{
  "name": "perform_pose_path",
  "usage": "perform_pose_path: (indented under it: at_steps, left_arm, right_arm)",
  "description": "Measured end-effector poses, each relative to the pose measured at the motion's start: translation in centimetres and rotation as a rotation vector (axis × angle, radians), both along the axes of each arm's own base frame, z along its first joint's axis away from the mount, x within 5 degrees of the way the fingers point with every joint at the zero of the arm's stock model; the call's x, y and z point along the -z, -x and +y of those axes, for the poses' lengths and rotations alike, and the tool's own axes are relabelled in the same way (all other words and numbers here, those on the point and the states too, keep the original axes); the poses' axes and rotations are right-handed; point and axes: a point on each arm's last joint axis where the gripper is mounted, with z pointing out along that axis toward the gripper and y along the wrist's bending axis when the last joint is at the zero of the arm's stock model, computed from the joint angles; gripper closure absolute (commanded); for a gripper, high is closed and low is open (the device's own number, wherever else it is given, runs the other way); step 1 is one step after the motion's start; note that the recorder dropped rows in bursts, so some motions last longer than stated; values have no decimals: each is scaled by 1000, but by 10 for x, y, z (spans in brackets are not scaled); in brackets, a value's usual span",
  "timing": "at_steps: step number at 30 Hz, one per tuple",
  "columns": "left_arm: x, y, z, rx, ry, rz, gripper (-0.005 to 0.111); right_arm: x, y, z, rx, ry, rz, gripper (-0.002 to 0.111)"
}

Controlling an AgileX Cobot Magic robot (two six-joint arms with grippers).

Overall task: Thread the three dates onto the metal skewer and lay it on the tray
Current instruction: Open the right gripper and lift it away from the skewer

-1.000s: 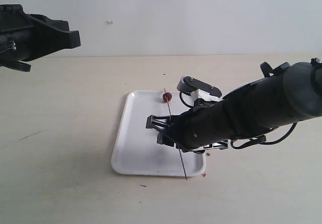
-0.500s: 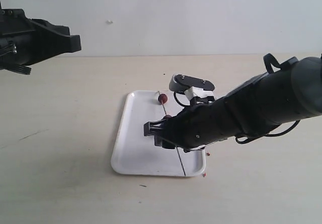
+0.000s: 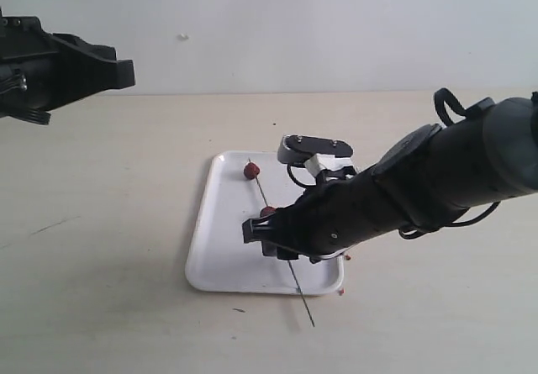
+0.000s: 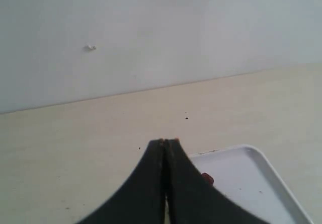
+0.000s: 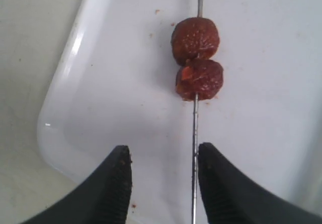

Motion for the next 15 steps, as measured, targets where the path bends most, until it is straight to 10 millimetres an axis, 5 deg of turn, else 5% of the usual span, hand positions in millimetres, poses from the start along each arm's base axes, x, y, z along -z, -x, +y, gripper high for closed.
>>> perform_pose_path:
  at_steps: [7,13,15]
  left_arm:
    - [2,8,4,-8,14,-24,107]
    - [16,48,30,-78,107,-162,107]
    - [22,66,41,-93,116,-208,107]
  right_arm:
    - [-24,-5,-7,35,30,-120,70]
    - [-84,-3,-18,68,33,-348,108]
    - [-108,2,-21,61,19,-427,108]
